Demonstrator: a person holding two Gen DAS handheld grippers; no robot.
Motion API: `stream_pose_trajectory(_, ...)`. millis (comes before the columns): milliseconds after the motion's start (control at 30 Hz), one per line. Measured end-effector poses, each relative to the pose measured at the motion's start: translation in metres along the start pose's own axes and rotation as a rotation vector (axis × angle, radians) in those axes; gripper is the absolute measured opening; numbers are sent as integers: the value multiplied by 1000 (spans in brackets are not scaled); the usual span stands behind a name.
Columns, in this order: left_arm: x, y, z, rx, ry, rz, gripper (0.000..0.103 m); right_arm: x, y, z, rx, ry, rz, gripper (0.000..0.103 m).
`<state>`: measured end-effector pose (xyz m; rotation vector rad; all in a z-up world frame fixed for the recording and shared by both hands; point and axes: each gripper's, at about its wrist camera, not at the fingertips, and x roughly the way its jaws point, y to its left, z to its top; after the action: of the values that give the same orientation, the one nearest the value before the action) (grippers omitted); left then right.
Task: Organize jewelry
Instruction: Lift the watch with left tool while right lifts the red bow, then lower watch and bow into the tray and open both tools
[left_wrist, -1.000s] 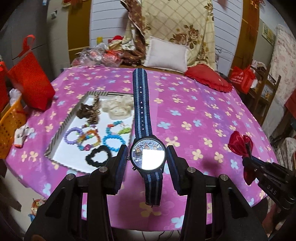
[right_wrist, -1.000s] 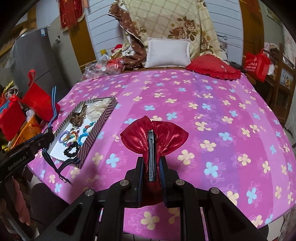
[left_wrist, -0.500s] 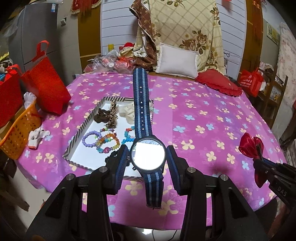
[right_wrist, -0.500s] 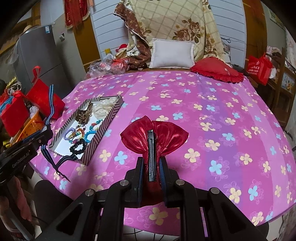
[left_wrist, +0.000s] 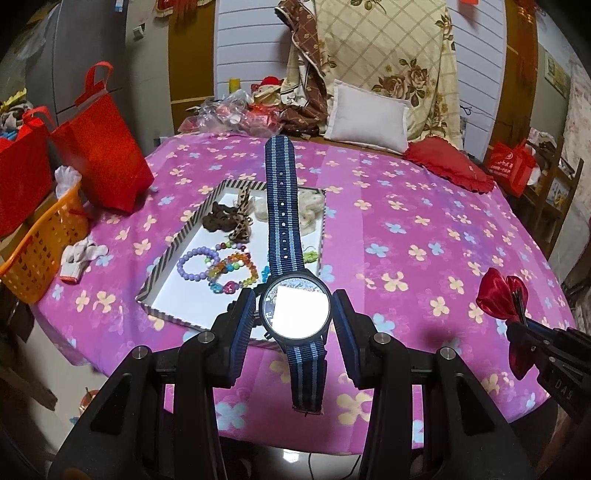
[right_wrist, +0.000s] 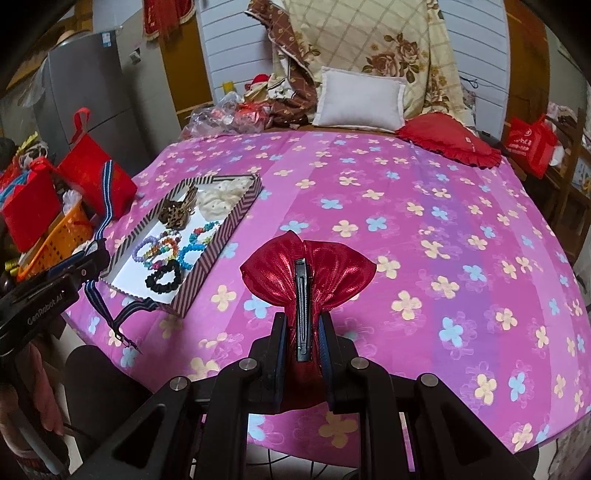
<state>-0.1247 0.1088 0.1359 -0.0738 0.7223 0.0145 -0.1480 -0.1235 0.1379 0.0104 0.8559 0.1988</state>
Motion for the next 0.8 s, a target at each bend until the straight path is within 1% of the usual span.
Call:
stream_pose_trajectory(433,18,17,-8,-36,42,7,42,21,19,-2,-34,50,17,16)
stream_pose_trajectory(667,34,27,-10,-47,71,20,42,44,30,3,-63,84,38,16)
stream_pose_trajectory(800,49,33,-4,-47,88,18,42,58,39,5,-91,109,52,16)
